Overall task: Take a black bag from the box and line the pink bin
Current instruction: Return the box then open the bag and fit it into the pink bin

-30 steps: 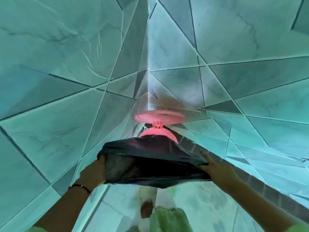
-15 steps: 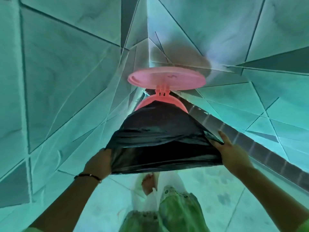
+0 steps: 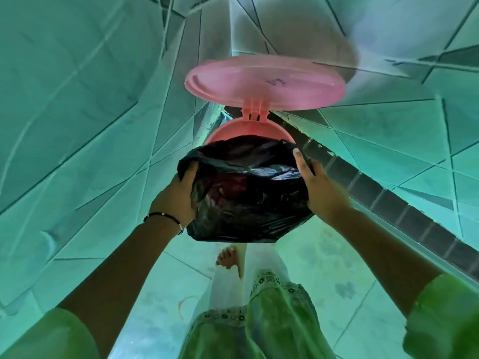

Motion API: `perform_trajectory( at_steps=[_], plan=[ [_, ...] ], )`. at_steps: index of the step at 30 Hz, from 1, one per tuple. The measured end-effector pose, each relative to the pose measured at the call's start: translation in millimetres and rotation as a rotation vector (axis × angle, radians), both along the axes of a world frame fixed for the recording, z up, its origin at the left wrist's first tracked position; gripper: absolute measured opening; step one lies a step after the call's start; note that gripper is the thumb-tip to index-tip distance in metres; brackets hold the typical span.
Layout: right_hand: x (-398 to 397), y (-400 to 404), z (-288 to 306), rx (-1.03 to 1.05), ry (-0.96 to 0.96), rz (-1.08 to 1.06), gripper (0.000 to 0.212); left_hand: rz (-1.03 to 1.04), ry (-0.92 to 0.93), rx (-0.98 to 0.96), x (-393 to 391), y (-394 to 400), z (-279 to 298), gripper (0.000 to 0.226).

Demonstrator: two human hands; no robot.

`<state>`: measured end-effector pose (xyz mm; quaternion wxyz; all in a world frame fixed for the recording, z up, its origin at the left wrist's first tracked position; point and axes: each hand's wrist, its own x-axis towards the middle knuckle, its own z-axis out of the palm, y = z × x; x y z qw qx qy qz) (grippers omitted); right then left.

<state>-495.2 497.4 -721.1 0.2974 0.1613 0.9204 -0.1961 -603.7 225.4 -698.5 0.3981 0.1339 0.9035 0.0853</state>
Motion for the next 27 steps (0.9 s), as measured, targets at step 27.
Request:
perform_trajectory(
  at_steps=[27],
  plan=[
    [-36.8,-16.5,-18.7,-0.261,0.31,-0.045,0.059,0.182,0.15,0.191,9.6,21.7,-45.2,0.068]
  ],
)
